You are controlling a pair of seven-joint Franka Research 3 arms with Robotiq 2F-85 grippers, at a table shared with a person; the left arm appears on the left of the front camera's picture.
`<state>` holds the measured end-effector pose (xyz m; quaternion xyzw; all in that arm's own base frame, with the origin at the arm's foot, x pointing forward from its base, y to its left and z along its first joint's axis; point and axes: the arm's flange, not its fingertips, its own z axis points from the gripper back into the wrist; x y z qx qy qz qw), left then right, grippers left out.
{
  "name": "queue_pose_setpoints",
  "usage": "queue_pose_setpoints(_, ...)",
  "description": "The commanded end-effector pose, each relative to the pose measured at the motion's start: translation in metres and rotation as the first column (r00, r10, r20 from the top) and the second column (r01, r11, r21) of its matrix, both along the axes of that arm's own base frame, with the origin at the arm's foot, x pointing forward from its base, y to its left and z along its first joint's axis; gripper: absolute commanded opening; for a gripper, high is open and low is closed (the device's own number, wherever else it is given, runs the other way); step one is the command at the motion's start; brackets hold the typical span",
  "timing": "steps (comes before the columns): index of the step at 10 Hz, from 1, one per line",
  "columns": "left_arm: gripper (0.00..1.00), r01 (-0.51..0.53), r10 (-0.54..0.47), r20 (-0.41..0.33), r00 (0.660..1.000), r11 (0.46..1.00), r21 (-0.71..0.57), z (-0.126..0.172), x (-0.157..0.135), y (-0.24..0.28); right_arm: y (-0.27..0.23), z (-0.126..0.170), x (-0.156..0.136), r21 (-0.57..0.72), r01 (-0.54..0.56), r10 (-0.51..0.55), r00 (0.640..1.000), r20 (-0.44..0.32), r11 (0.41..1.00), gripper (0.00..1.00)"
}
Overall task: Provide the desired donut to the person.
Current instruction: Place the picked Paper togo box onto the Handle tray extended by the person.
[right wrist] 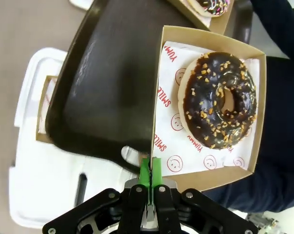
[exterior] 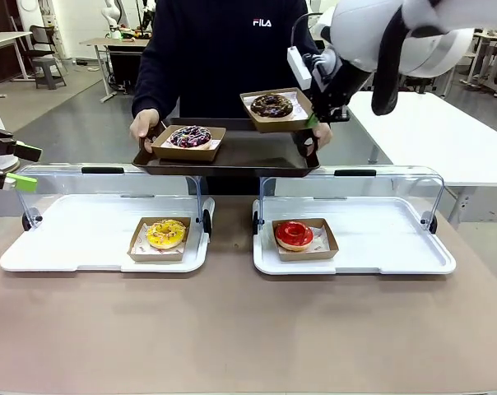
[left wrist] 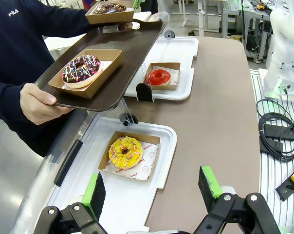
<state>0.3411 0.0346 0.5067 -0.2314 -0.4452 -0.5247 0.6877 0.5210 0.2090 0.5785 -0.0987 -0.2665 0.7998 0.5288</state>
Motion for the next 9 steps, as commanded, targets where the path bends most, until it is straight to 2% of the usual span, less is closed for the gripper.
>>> queue_pose_setpoints(1, 1.00, 0.007, -0.007, 0.008, 1.000, 1.000, -0.011, -0.001, 0.000, 0.001, 0.012, -0.015, 0.000, 0.069, 0.015, -0.013, 0.999, -0.031, 0.997, 0.02)
queue_pose_setpoints(3, 1.00, 0.007, -0.007, 0.008, 1.000, 1.000, -0.011, -0.001, 0.000, 0.001, 0.012, -0.024, 0.009, 0.081, 0.047, -0.040, 0.996, -0.084, 0.996, 0.02)
queue_pose_setpoints(5, 1.00, 0.007, -0.007, 0.008, 1.000, 1.000, -0.011, -0.001, 0.000, 0.001, 0.012, -0.035, 0.018, 0.089, 0.073, -0.066, 0.994, -0.083, 0.993, 0.02)
queue_pose_setpoints(9, 1.00, 0.007, -0.007, 0.008, 1.000, 1.000, -0.011, -0.001, 0.000, 0.001, 0.010, -0.059, 0.035, 0.106, 0.062, -0.045, 0.986, -0.161, 0.992, 0.02)
